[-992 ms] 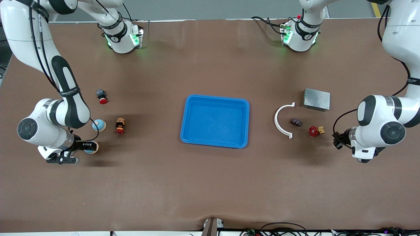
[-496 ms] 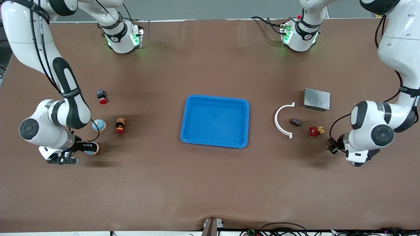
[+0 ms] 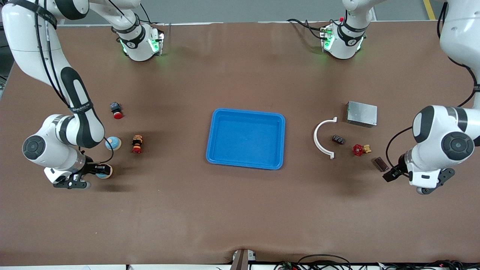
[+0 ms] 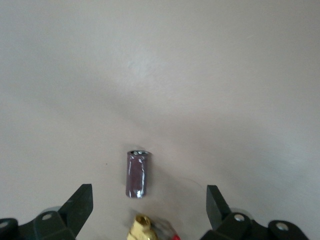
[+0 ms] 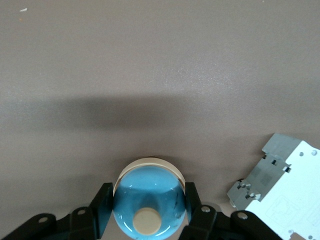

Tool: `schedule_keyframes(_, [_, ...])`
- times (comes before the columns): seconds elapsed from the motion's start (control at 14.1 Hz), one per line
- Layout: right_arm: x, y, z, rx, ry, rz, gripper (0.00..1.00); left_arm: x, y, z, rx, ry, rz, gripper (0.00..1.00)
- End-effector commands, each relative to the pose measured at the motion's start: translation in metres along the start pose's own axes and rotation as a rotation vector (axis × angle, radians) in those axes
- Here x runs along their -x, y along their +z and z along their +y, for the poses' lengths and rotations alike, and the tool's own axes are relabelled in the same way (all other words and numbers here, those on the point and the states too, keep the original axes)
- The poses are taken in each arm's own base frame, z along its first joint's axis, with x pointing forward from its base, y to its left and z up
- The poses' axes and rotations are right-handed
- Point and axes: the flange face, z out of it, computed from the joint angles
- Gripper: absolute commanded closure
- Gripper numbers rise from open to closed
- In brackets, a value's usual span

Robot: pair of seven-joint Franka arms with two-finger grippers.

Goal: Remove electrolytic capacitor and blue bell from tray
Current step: 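Lower the capacitor beside the first capacitor with the left gripper and release, then lower the bell beside the first bell while the left gripper withdraws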

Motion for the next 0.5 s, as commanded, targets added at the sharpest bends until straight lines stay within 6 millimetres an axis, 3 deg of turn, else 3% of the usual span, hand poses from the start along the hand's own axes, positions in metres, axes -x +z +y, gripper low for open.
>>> schedule_keyframes(0.0, [-0.002, 0.002, 0.003, -0.020, 0.001, 0.016, 1.00, 0.015, -0.054, 0.003, -0.017, 0.046, 0.039, 0.00])
schedule_keyframes(0.14, [-0.001, 0.004, 0.004, -0.019, 0.001, 0.016, 1.00, 0.023, -0.088, -0.003, -0.041, 0.117, 0.047, 0.00])
schedule_keyframes(0.43, [-0.002, 0.007, 0.005, -0.018, 0.003, 0.021, 1.00, 0.030, -0.130, -0.011, -0.044, 0.189, 0.070, 0.00])
